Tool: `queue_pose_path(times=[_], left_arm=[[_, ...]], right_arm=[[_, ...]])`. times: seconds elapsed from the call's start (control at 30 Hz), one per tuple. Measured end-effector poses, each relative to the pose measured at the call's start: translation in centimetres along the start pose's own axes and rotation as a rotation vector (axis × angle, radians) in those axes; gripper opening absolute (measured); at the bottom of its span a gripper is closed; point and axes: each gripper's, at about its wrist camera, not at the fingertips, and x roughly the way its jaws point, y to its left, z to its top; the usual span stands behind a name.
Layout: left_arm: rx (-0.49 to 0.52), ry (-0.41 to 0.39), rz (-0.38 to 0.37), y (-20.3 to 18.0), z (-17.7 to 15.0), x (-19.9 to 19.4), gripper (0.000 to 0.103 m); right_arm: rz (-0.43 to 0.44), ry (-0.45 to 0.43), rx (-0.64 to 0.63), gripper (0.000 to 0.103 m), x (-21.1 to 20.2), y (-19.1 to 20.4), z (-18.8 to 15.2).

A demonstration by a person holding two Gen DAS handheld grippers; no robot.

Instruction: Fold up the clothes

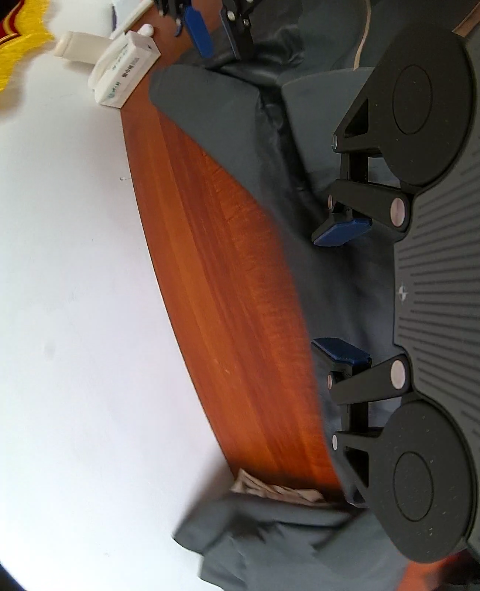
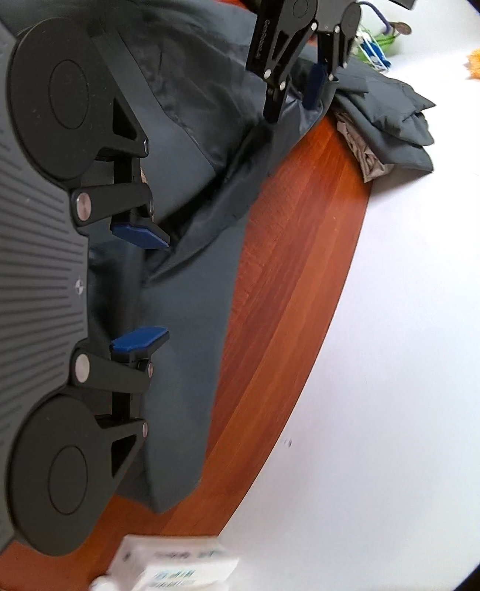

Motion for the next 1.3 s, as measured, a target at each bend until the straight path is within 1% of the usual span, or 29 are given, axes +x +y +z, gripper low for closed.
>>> queue_pose_path(times=[0.17,0.33,0.4,0.43,0.5,0.53,0.57,0.6,0.63,0.67,0.73,0.83,0.9,0.97,1.1,1.23,1.3], left_arm=[[0.059,0.028,-0.044,-0.9,1.3,2.4,0.056],[0.095,0.09,-0.105,-0.9,1.4,4.4,0.056],[0.103,0.101,-0.119,-0.9,1.1,4.8,0.056],[0.104,0.104,-0.122,-0.9,1.0,4.8,0.056],[0.106,0.119,-0.129,-1.0,0.5,5.2,0.056],[0.106,0.121,-0.131,-1.1,0.4,5.3,0.055],[0.106,0.125,-0.133,-1.3,0.2,5.5,0.052],[0.103,0.126,-0.129,-1.4,0.0,5.6,0.039],[0.098,0.131,-0.123,-1.5,-0.1,5.8,0.025],[0.092,0.135,-0.119,-1.5,-0.2,5.8,0.022],[0.064,0.136,-0.098,-1.4,-0.1,5.6,0.013],[0.024,0.104,-0.068,-0.9,0.4,4.8,0.008],[0.003,0.072,-0.04,-0.4,0.9,4.2,0.007],[-0.022,0.031,-0.004,0.2,1.7,3.7,0.007],[-0.077,-0.018,0.055,1.2,3.4,3.8,0.007],[-0.128,-0.014,0.086,2.0,4.5,5.3,0.007],[-0.153,-0.007,0.088,2.4,4.6,5.9,0.012]], right_arm=[[0.043,0.042,-0.028,0.053,3.1,0.5,0.9],[0.087,0.089,-0.06,0.053,5.2,1.0,0.8],[0.094,0.099,-0.066,0.052,5.7,1.0,0.6],[0.096,0.104,-0.069,0.048,5.9,1.0,0.5],[0.1,0.108,-0.068,0.038,6.2,1.0,0.4],[0.102,0.109,-0.068,0.029,6.2,1.0,0.3],[0.105,0.11,-0.068,0.021,6.3,1.0,0.2],[0.108,0.111,-0.068,0.017,6.3,1.0,0.2],[0.111,0.11,-0.07,0.007,6.2,1.0,0.1],[0.111,0.105,-0.075,0.006,6.1,1.0,0.1],[0.09,0.081,-0.095,0.004,5.6,1.2,0.4],[0.04,0.018,-0.115,0.003,4.4,1.4,1.6],[0.011,-0.023,-0.12,0.003,3.9,1.5,2.6],[-0.021,-0.066,-0.128,0.002,3.5,1.4,4.1],[-0.07,-0.119,-0.154,0.002,3.9,1.1,6.8],[-0.129,-0.167,-0.179,0.002,5.4,0.7,9.9],[-0.171,-0.178,-0.191,0.002,7.0,0.2,11.7]])
